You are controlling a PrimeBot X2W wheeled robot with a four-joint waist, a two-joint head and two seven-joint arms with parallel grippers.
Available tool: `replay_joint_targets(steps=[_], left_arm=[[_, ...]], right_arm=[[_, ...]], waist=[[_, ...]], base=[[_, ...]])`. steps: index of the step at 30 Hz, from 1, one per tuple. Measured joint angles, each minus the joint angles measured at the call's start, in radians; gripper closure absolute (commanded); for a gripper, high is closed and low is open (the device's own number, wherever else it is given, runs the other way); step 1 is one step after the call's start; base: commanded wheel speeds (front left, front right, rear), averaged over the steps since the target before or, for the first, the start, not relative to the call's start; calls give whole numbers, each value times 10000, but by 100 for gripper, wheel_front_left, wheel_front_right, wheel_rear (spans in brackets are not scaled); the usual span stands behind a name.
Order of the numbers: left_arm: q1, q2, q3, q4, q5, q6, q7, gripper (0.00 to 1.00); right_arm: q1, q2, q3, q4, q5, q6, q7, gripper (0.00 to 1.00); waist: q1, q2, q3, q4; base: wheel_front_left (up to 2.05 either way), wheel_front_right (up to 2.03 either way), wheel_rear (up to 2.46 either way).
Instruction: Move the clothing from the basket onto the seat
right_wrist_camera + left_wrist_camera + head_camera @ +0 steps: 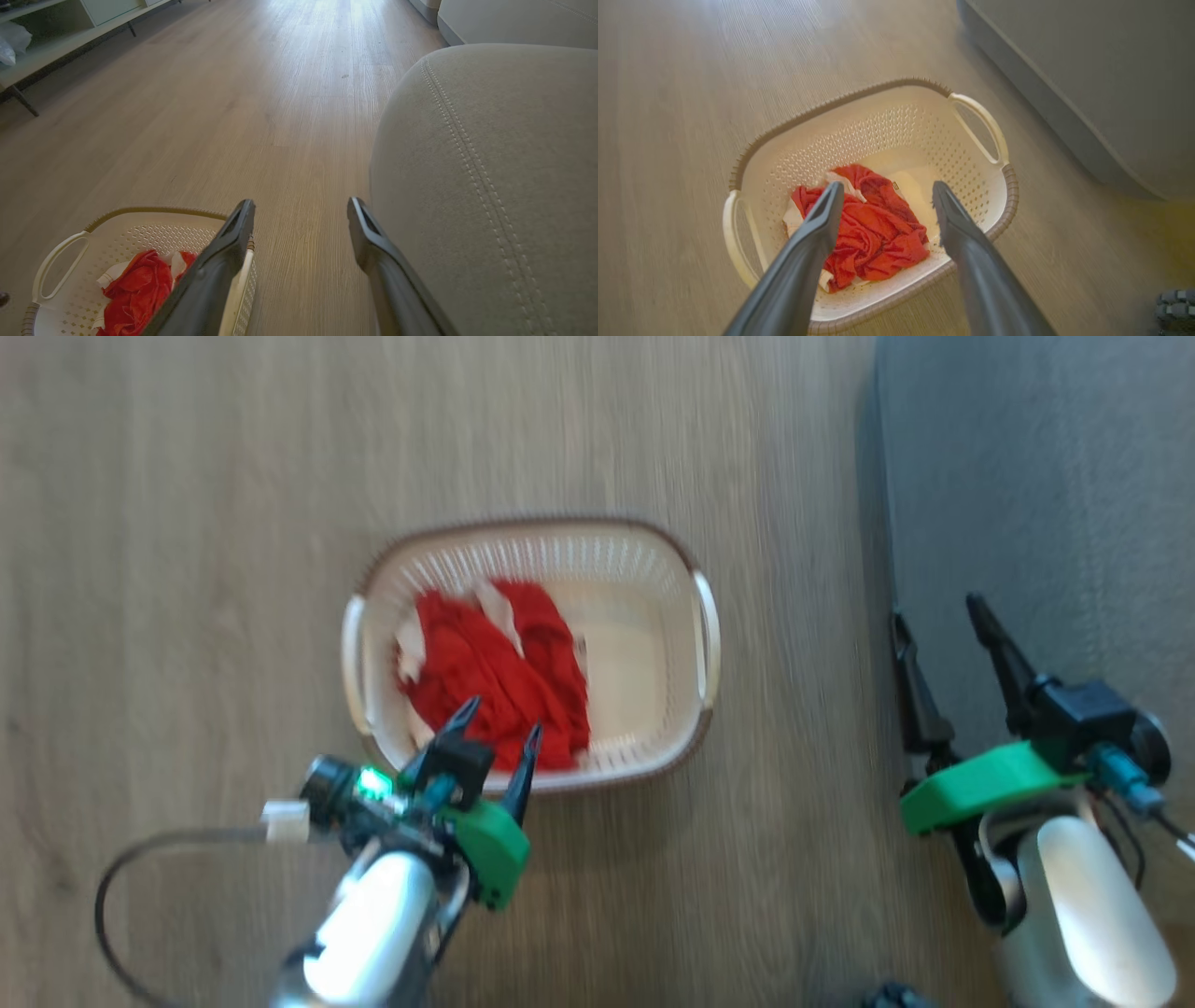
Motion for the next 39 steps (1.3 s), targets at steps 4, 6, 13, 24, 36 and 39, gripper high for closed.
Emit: replay_joint_targets(steps=[4, 6, 13, 24, 36, 39], left_arm=[[-1493, -8, -464, 1580, 211, -232, 2, 0], [-2222, -50, -502, 2217, 136, -299, 2, 0], [-4292, -82, -621, 4334, -556, -305, 2, 0], [-7079, -109, -1133, 6353, -1689, -832, 803, 0], [-7691, -113, -1971, 6734, -1710, -554, 2136, 0], [-7694, -113, -2086, 6778, -1705, -466, 2491, 0]], right_arm=[[-352, 6, 63, -389, -4, 0, 0, 0], [-523, 25, 153, -642, -8, 0, 0, 0], [-904, 165, 433, -1597, -4, 0, 0, 0], [-1009, 341, 995, -2627, 1120, 0, -2, 0], [-868, 368, 1279, -3584, 1145, 0, -2, 0], [-703, 368, 1308, -3705, 1143, 0, -2, 0]], waist=[[0, 0, 1092, -227], [0, 0, 1605, -348], [-1, 0, 3237, -808], [-1, 0, 5387, -1420], [-4, 0, 5886, -1657], [-3, 0, 5920, -1684]], base=[[0, 0, 0], [0, 0, 0], [0, 0, 0], [0, 0, 0], [0, 0, 0], [0, 0, 0]])
